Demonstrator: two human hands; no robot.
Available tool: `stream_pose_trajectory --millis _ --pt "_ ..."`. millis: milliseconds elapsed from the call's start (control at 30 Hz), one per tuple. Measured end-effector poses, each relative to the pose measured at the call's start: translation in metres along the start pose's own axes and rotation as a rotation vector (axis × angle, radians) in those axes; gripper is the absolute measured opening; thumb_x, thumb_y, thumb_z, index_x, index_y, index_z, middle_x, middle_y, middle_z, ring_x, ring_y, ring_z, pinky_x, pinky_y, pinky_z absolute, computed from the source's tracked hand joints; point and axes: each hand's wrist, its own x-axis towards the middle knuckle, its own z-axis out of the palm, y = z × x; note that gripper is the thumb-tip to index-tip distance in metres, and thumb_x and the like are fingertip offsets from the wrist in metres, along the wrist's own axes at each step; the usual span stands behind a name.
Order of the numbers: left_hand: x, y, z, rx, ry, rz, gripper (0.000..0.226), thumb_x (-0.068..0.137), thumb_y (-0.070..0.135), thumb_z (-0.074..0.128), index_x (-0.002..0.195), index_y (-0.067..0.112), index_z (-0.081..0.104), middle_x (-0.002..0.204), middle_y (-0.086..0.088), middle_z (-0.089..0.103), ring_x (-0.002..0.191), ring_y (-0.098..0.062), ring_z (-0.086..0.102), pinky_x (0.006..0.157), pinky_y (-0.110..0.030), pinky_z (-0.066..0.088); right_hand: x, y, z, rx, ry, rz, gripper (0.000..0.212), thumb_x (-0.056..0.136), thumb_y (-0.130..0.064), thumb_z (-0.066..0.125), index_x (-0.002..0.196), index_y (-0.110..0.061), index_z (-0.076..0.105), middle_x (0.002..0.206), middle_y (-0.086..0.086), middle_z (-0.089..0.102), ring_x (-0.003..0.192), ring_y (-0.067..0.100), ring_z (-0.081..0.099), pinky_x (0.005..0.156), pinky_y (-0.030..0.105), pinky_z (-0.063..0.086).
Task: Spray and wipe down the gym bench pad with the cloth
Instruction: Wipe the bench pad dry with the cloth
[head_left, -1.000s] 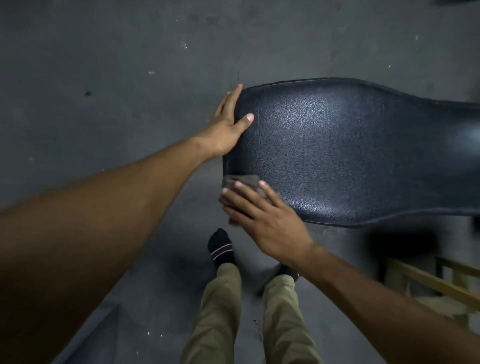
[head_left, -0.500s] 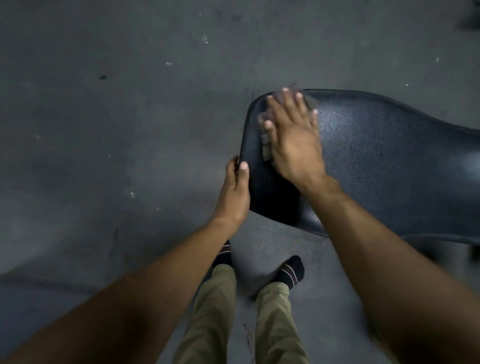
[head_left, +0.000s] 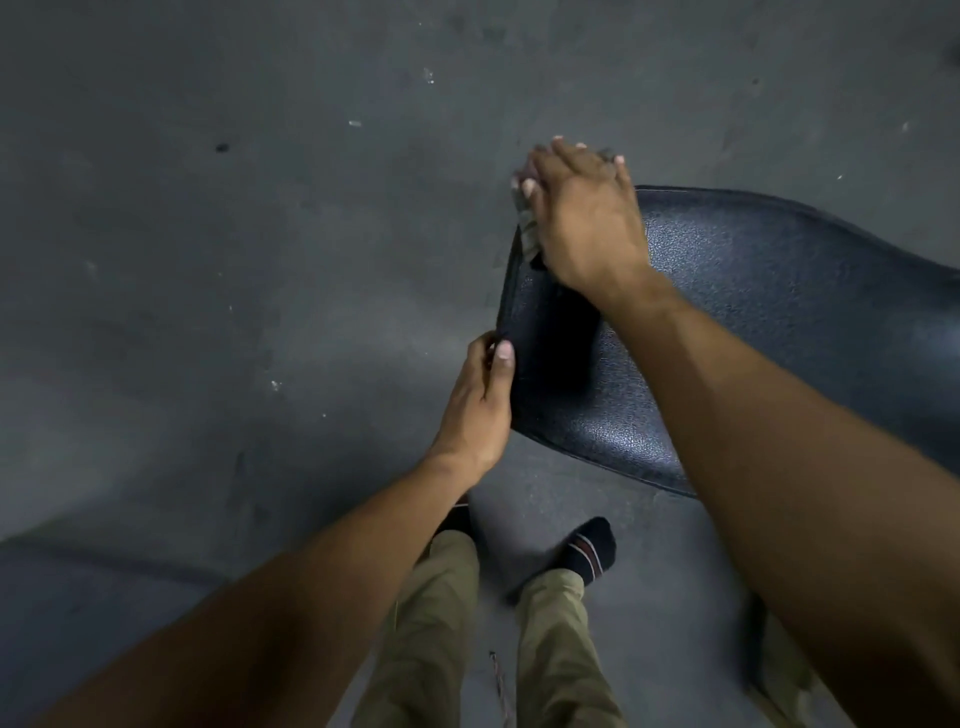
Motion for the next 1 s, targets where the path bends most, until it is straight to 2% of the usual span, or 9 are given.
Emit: stream_pose_trajectory --millis 67,200,267,400,533,667,800,900,1000 --pt "0.000 -0.001 0.000 -0.007 -0.014 -0.011 0.052 0.109 0.051 0.026 0.153 0.025 0.037 0.151 -0.003 0.051 0.135 -0.017 0.048 0.113 -0.036 0.038 -0.004 -0.002 0.000 -0.008 -0.026 -0.061 0.045 0.109 -0.034 0.036 0.150 -0.021 0.048 0.165 0.006 0.037 0.153 0.029 0.032 0.127 0.051 0.011" --pt "0.005 0.001 0.001 -0.005 0.037 -0.042 0.050 0.109 0.053 0.022 0.145 0.027 0.045 0.148 -0.006 0.051 0.138 -0.023 0.047 0.117 -0.045 0.038 -0.055 -0.010 0.015 -0.090 -0.098 -0.381 0.049 0.106 -0.035 0.042 0.153 -0.023 0.048 0.166 0.001 0.036 0.157 0.026 0.025 0.126 0.054 0.010" --pt "0.008 0.005 0.003 0.008 0.096 -0.017 0.051 0.109 0.051 0.023 0.145 0.024 0.047 0.149 -0.009 0.048 0.140 -0.023 0.045 0.120 -0.040 0.034 -0.088 -0.006 0.025 -0.036 -0.052 -0.396 0.049 0.104 -0.034 0.043 0.152 -0.022 0.050 0.165 0.000 0.038 0.157 0.023 0.026 0.127 0.052 0.011" --pt "0.008 0.014 0.005 0.169 0.118 0.041 0.066 0.107 0.055 0.026 0.160 0.016 0.032 0.164 -0.008 0.032 0.152 -0.021 0.028 0.122 -0.029 0.020 -0.129 0.022 0.023 0.155 0.064 -0.173 0.051 0.105 -0.036 0.039 0.154 -0.024 0.046 0.168 -0.001 0.031 0.158 0.019 0.021 0.129 0.046 0.011" --pt "0.011 0.035 0.014 0.352 0.226 0.182 0.071 0.106 0.054 0.031 0.164 0.015 0.019 0.173 -0.004 0.014 0.159 -0.020 0.012 0.130 -0.042 0.009 -0.152 0.078 0.014 0.263 0.155 0.039 0.047 0.110 -0.033 0.038 0.156 -0.025 0.044 0.169 -0.002 0.029 0.159 0.018 0.019 0.130 0.045 0.011" --pt "0.003 0.056 0.047 0.663 0.311 0.374 0.075 0.105 0.055 0.034 0.165 0.015 0.016 0.175 -0.003 0.003 0.161 -0.021 0.003 0.128 -0.041 -0.009 -0.174 0.138 -0.001 0.368 0.239 0.233 0.045 0.110 -0.032 0.040 0.153 -0.021 0.050 0.168 -0.001 0.032 0.158 0.012 0.019 0.130 0.043 0.013" --pt "-0.013 0.069 0.094 0.841 0.199 0.556 0.077 0.103 0.058 0.030 0.164 0.012 0.018 0.175 -0.005 0.005 0.162 -0.022 0.002 0.129 -0.046 -0.007 -0.214 0.172 -0.014 0.505 0.301 0.294 0.041 0.111 -0.023 0.043 0.151 -0.016 0.052 0.165 -0.001 0.038 0.156 0.008 0.025 0.130 0.039 0.019" --pt "-0.023 0.072 0.133 0.940 0.099 0.598 0.078 0.103 0.059 0.030 0.165 0.012 0.018 0.175 -0.005 0.007 0.162 -0.021 0.002 0.130 -0.049 -0.003 -0.251 0.194 -0.018 0.544 0.322 0.339 0.041 0.112 -0.024 0.044 0.150 -0.014 0.053 0.162 0.000 0.043 0.154 0.008 0.030 0.128 0.037 0.024" --pt "-0.034 0.076 0.175 1.033 0.024 0.607 0.078 0.104 0.059 0.028 0.165 0.013 0.015 0.175 -0.004 0.005 0.162 -0.020 0.000 0.130 -0.048 -0.006 -0.290 0.220 -0.025 0.619 0.355 0.423 0.041 0.111 -0.027 0.045 0.149 -0.012 0.055 0.159 0.000 0.046 0.153 0.008 0.033 0.127 0.027 0.023"
